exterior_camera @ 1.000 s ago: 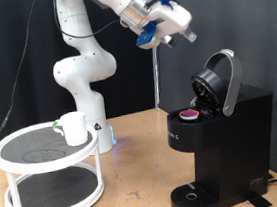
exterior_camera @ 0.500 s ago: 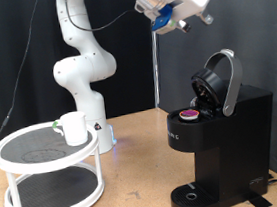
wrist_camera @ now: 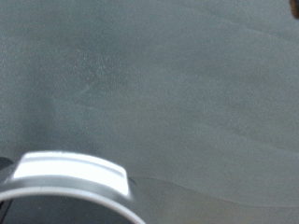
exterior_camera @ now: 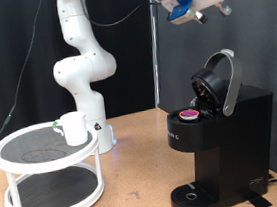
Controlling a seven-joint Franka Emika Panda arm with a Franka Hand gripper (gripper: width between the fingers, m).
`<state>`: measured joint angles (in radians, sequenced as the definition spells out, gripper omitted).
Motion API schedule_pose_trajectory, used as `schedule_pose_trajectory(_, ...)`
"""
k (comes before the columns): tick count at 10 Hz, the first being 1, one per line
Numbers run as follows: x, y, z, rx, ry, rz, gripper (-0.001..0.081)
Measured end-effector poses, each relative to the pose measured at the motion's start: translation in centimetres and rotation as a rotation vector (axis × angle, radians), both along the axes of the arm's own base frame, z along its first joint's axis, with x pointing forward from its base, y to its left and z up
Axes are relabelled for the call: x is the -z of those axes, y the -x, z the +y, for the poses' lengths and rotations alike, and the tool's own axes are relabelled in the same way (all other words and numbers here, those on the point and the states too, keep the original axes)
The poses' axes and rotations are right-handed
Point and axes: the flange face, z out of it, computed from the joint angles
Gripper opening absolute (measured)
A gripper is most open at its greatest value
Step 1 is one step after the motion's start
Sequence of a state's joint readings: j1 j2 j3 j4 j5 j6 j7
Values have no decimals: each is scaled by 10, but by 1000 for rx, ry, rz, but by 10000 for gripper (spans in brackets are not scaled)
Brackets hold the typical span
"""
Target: Make a cup of coffee with the keurig machine
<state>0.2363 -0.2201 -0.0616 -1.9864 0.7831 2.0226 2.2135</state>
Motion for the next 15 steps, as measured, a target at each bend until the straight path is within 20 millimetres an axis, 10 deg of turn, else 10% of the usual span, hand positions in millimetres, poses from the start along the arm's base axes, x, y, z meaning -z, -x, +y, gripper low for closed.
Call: schedule_pose_trajectory(15, 26, -9, 107, -30, 145, 5, 808)
